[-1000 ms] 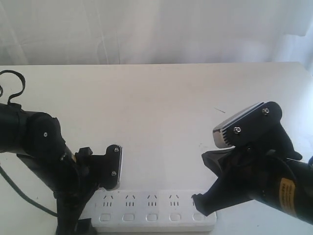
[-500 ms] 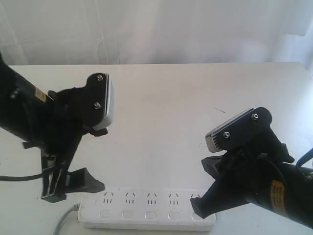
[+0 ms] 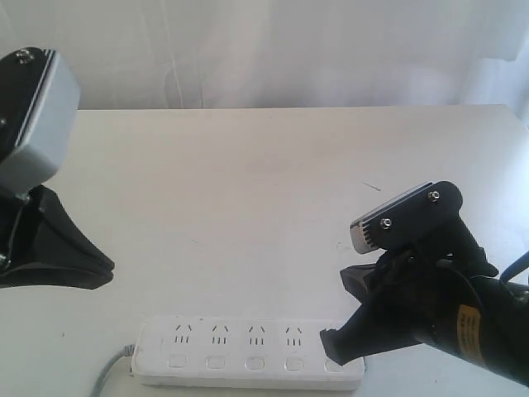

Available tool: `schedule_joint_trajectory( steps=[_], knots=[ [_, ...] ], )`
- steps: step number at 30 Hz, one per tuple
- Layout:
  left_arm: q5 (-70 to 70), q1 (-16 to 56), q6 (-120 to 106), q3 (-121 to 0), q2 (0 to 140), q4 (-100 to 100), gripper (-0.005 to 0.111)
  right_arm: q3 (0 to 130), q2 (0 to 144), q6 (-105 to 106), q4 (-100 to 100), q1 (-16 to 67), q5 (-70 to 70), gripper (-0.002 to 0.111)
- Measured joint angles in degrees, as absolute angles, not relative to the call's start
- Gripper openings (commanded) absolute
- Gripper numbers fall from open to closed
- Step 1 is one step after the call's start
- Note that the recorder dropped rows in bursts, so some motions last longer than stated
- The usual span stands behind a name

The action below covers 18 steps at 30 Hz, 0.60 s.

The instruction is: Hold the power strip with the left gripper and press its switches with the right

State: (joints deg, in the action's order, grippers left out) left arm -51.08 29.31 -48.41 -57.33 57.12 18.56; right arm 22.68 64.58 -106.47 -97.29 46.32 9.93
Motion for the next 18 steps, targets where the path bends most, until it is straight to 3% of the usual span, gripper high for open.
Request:
schedule_joint_trajectory(
  steps=[9,18],
  knots=[
    [-50.1,29.3,-46.1,-57.3,57.1,25.7,0.000,22.7,64.6,-106.5,-97.3,45.5,9.1,0.000],
    [-47.0,29.3,-45.5,-57.3,57.1,25.8,0.000,22.7,53.7,-106.5,-97.3,33.6,2.8,0.000]
  ],
)
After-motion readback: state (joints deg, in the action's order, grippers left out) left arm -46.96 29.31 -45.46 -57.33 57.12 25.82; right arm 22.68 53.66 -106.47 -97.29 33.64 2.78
